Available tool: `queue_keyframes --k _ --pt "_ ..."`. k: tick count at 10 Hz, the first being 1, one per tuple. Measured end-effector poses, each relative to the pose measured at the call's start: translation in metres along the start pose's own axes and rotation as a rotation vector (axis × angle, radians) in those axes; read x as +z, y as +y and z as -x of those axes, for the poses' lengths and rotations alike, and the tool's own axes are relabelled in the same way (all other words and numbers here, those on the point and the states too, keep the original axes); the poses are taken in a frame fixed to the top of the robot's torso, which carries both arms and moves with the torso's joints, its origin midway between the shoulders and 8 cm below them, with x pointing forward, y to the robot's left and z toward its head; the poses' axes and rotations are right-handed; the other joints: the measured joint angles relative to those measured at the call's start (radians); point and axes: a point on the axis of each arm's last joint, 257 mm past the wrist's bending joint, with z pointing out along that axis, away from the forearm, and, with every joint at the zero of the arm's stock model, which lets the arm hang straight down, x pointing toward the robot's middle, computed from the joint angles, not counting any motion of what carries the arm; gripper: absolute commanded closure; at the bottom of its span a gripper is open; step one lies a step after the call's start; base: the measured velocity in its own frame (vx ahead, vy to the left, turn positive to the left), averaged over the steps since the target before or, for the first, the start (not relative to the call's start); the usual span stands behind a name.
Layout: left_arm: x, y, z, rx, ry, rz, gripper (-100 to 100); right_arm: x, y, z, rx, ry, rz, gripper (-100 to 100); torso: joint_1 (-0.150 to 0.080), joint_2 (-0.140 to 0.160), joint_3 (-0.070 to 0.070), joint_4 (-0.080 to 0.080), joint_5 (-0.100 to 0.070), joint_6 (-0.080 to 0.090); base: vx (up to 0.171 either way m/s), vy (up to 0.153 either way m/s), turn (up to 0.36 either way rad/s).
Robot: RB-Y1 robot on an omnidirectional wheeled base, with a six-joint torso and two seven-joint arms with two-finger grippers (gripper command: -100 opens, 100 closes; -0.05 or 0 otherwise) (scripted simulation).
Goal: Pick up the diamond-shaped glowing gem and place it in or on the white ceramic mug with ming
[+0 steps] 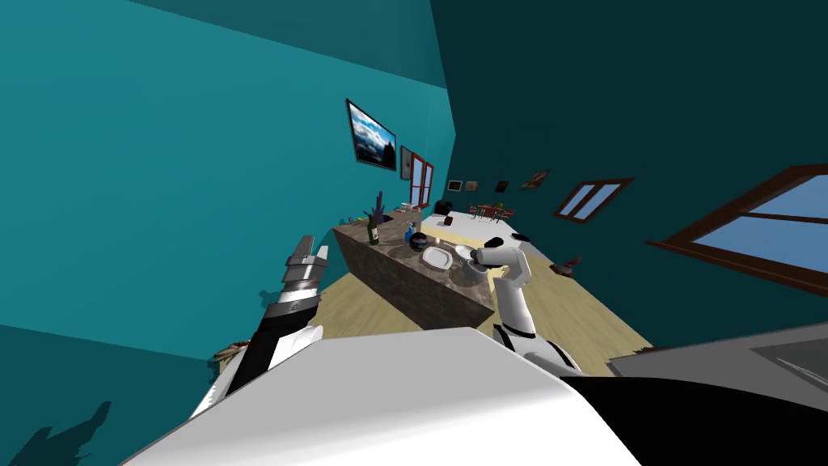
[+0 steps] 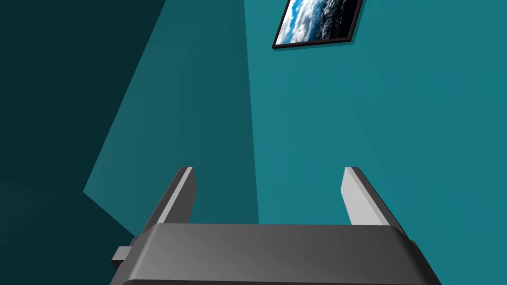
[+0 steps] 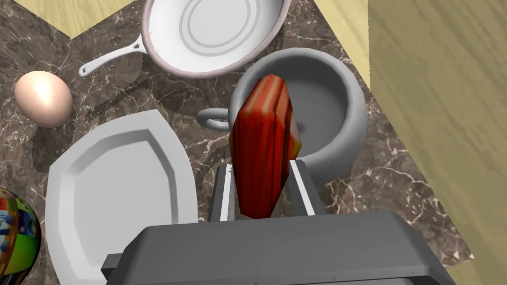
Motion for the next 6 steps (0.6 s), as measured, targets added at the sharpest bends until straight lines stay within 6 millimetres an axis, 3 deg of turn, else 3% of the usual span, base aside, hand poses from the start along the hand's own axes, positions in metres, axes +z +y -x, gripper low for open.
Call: queue_keyframes --k 2,3,4,6 --pt "0.0000 0.0000 0.0000 0.000 0.000 0.000 0 -0.0075 -0.0085 0.0003 -0.003 -0.021 -0.024 100 0.000 -0.002 -0.001 0.000 0.000 -0.001 0.073 -0.191 0.112" --pt "0.0000 0.0000 0.0000 0.000 0.000 0.000 0 -0.0104 -0.0117 -0.0003 -0.004 -0.029 -0.034 100 0.001 0.000 0.000 0.000 0.000 -0.001 -0.019 -0.031 0.060" --pt "0.0000 0.0000 0.0000 0.000 0.000 0.000 0 -0.0109 -0.0119 -0.0010 -0.004 -0.029 -0.034 -100 0.010 0.003 0.002 0.000 0.001 -0.001 0.000 0.000 0.000" --pt "0.0000 0.0000 -0.0001 0.000 0.000 0.000 0 -0.0108 -0.0118 -0.0010 -0.004 -0.029 -0.034 -100 0.014 0.005 0.003 0.001 0.003 -0.001 0.000 0.000 0.000"
